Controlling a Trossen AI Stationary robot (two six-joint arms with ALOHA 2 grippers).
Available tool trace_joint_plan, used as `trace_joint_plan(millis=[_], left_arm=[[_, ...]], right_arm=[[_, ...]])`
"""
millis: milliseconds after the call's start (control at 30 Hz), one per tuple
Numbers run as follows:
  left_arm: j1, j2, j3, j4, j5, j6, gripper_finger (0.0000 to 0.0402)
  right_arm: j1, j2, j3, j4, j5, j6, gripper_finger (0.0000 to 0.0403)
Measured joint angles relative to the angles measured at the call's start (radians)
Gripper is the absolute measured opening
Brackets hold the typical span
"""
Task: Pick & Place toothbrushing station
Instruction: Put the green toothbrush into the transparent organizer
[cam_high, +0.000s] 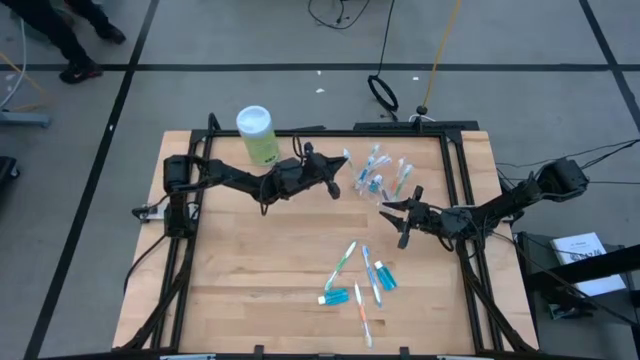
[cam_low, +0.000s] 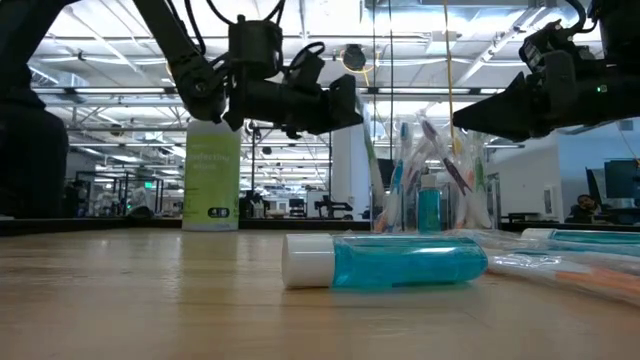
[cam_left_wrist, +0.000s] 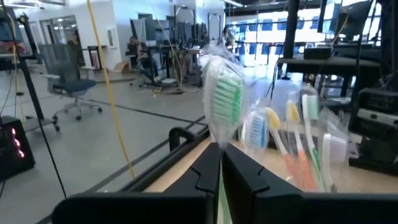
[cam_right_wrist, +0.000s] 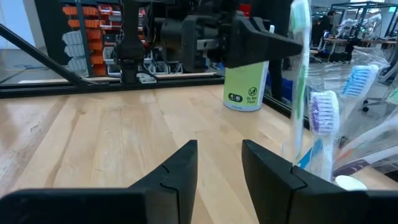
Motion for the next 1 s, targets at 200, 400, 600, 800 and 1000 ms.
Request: trace_joint_plan(millis=[200, 400, 600, 800, 1000], left_arm=[[0.001, 0.0, 0.001, -0.126, 0.0, -0.002, 0.0021], [0.001, 0.0, 0.001, -0.155, 0.021, 0.045, 0.0022], [0.004, 0.0, 0.049, -0.226, 0.083, 0.051, 0.0039], [0.013, 0.0, 0.16, -0.469, 0.075, 0.057, 0.0102], [0.024, 0.0, 0.22, -0.612, 0.084, 0.062, 0.0122]], right_arm=[[0.0, 0.0, 0.0, -0.001, 0.0, -0.002, 0.0116], [0.0, 0.0, 0.0, -0.001, 0.0, -0.003, 0.0116], [-0.004, 0.0, 0.0, 0.041, 0.004, -0.08, 0.0116], [-0.033, -0.001, 0.0, 0.175, 0.005, -0.16, 0.0116], [-0.042, 0.0, -0.001, 0.145, 0.003, -0.162, 0.0116]])
